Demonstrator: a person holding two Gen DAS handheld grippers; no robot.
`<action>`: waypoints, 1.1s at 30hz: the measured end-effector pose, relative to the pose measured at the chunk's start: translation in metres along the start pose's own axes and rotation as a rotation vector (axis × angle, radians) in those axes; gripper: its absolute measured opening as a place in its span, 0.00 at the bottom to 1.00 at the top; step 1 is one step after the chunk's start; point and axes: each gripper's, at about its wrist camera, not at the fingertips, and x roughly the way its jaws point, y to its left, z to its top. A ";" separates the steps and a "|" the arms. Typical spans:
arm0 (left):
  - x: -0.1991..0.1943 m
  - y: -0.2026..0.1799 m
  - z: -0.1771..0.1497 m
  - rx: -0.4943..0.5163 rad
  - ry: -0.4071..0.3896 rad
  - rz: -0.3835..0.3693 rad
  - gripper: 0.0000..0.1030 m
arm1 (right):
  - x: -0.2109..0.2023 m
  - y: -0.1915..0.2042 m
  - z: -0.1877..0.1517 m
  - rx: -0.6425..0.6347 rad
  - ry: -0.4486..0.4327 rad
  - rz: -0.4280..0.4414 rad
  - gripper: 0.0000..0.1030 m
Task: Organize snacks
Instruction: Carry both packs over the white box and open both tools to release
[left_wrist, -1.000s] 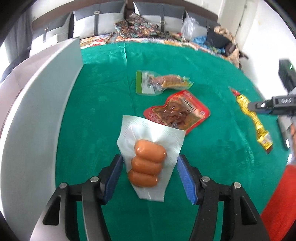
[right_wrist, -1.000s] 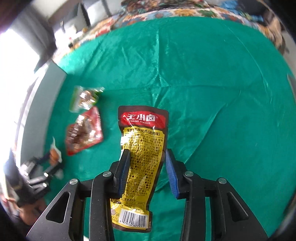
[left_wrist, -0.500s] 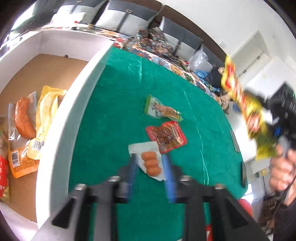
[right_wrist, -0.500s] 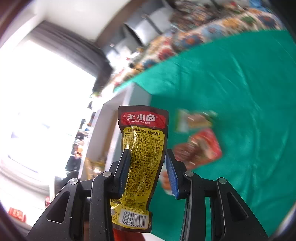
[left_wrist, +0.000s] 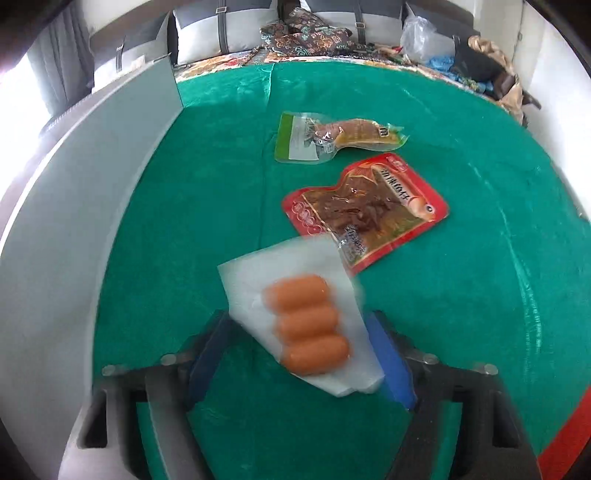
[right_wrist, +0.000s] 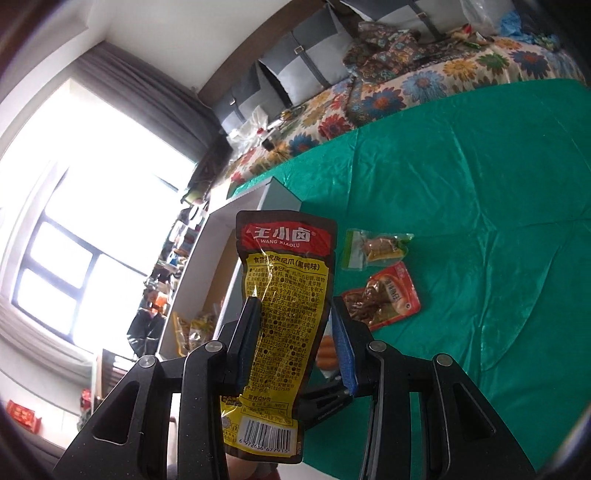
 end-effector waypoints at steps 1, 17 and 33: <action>0.000 0.005 -0.001 -0.015 0.007 -0.024 0.39 | -0.002 -0.003 -0.001 0.002 -0.002 -0.001 0.38; -0.160 0.133 0.002 -0.299 -0.257 -0.216 0.39 | 0.034 0.035 0.006 0.016 0.032 0.120 0.39; -0.203 0.267 -0.065 -0.441 -0.312 0.192 0.90 | 0.190 0.164 -0.044 -0.161 0.198 0.106 0.72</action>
